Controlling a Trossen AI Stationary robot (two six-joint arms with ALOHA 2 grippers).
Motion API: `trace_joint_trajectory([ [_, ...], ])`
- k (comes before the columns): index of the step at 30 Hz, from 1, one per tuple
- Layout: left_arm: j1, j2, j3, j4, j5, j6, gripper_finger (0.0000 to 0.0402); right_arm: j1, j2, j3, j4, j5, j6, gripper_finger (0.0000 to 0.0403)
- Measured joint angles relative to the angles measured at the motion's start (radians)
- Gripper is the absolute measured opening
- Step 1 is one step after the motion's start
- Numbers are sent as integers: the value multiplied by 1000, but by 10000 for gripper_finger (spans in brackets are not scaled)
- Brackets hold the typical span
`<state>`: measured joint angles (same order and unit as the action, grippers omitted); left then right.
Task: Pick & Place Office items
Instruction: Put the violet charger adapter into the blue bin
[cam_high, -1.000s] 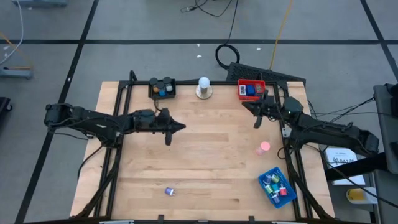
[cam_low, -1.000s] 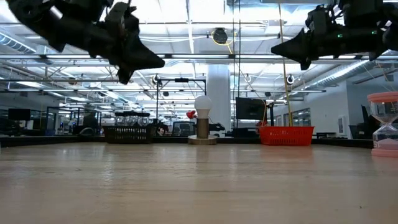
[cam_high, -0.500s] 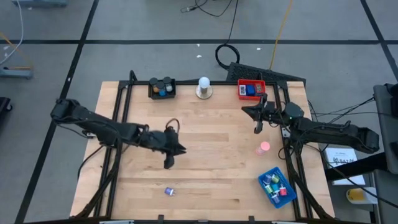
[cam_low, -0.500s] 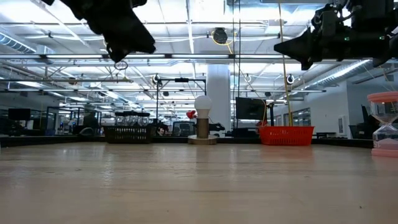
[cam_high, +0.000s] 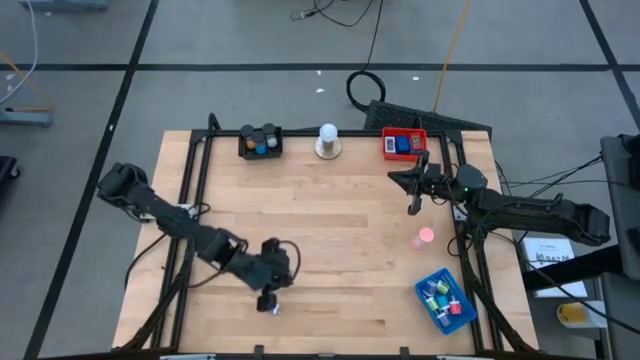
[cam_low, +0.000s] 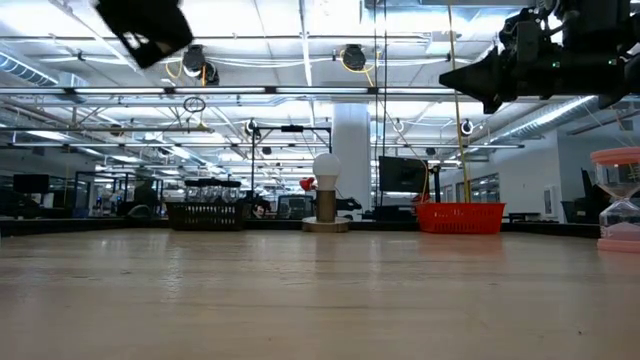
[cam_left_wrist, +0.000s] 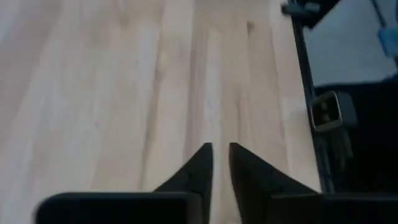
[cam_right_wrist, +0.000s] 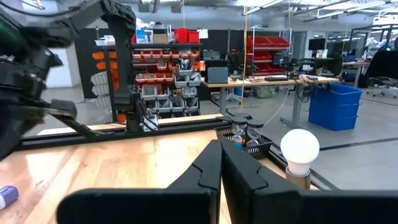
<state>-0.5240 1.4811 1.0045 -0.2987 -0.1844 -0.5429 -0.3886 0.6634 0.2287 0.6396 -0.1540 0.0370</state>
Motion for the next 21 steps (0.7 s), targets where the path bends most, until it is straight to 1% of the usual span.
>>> trace_joint_trajectory([
  [3,-56,27,45,-87,11,-72,15,0,5,0,-7,-7,1,1],
  [4,-76,39,55,-121,19,-95,8,0,8,0,-8,-28,-5,1],
  [6,-108,70,69,-163,19,-172,11,-1,11,1,-46,-112,-38,1],
  [8,-128,97,72,-181,32,-257,32,0,16,0,-84,-211,-89,1],
  [10,-140,124,72,-183,51,-308,61,0,19,0,-105,-292,-108,1],
  [14,-157,166,72,-169,77,-335,124,0,19,0,-105,-388,-119,0],
  [16,-163,175,72,-168,84,-333,154,0,20,0,-104,-424,-121,0],
  [21,-180,182,72,-175,85,-292,215,0,20,0,-99,-425,-127,0],
])
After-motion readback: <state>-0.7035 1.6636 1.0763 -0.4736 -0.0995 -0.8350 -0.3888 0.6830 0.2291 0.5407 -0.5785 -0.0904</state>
